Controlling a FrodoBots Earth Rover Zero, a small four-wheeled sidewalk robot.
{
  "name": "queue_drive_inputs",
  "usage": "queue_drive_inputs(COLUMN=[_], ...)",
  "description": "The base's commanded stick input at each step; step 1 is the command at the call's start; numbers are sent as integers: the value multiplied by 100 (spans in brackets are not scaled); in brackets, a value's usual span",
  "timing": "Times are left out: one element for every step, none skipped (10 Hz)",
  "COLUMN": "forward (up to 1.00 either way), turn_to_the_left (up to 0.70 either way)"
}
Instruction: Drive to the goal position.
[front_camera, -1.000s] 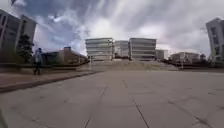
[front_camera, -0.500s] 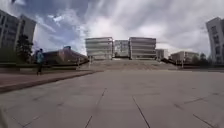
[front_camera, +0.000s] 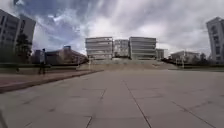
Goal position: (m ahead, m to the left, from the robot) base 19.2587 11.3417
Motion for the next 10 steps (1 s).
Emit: queue_drive_inputs(forward=[36, 36, 36, 36, 36, 36, 36, 36, 36, 36], turn_to_the_left=[0, 0, 0, 0, 0, 0, 0, 0, 0, 0])
